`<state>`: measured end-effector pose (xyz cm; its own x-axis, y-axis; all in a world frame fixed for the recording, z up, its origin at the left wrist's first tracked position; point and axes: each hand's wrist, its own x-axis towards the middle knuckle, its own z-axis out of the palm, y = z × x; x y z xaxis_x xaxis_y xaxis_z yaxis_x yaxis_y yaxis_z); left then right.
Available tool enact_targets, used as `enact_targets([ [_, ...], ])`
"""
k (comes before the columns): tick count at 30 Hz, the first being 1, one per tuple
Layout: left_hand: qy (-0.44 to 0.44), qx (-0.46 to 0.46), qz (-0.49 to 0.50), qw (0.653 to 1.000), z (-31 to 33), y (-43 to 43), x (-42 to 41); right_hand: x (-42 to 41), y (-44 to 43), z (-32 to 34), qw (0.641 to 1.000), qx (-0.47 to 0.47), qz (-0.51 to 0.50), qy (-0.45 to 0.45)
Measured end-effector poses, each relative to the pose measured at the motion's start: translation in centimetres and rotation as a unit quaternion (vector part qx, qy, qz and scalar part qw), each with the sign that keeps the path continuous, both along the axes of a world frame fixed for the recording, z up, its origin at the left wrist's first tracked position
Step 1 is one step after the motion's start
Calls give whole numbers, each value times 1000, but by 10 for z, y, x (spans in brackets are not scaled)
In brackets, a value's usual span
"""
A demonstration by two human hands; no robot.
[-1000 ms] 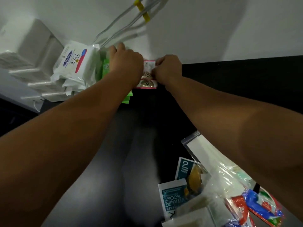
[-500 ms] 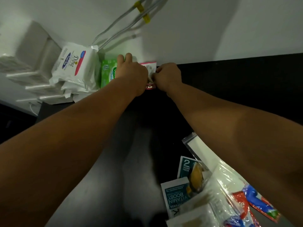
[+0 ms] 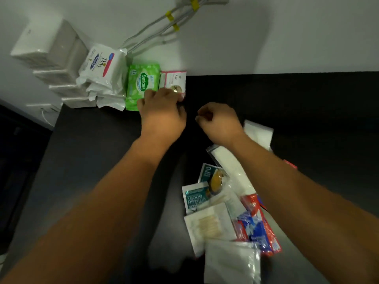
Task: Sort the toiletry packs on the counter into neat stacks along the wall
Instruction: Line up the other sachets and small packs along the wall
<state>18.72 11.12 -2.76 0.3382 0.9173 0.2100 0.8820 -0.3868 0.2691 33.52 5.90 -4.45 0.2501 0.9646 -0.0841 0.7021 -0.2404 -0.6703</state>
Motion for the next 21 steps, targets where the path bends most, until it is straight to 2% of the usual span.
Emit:
enact_targets([
  [3, -26, -24, 3, 999, -7, -48, -16, -10, -46, -1, 999, -13, 24, 39],
  [6, -42, -93, -32, 994, -21, -90, -31, -16, -89, -5, 996, -32, 63, 49],
  [10, -49, -179, -51, 981, -41, -135, -45, -18, -129, -19, 991, -81, 108, -1],
  [14, 34, -256, -34, 965, -54, -164, -50, -21, -148, -30, 979, -93, 154, -90],
  [18, 72, -264, -17, 962, -57, -173, -49, -27, -150, -33, 965, -82, 187, -164],
  [21, 40, -287, -2, 957, -52, -170, -50, -30, -146, -30, 954, -103, 199, -197],
])
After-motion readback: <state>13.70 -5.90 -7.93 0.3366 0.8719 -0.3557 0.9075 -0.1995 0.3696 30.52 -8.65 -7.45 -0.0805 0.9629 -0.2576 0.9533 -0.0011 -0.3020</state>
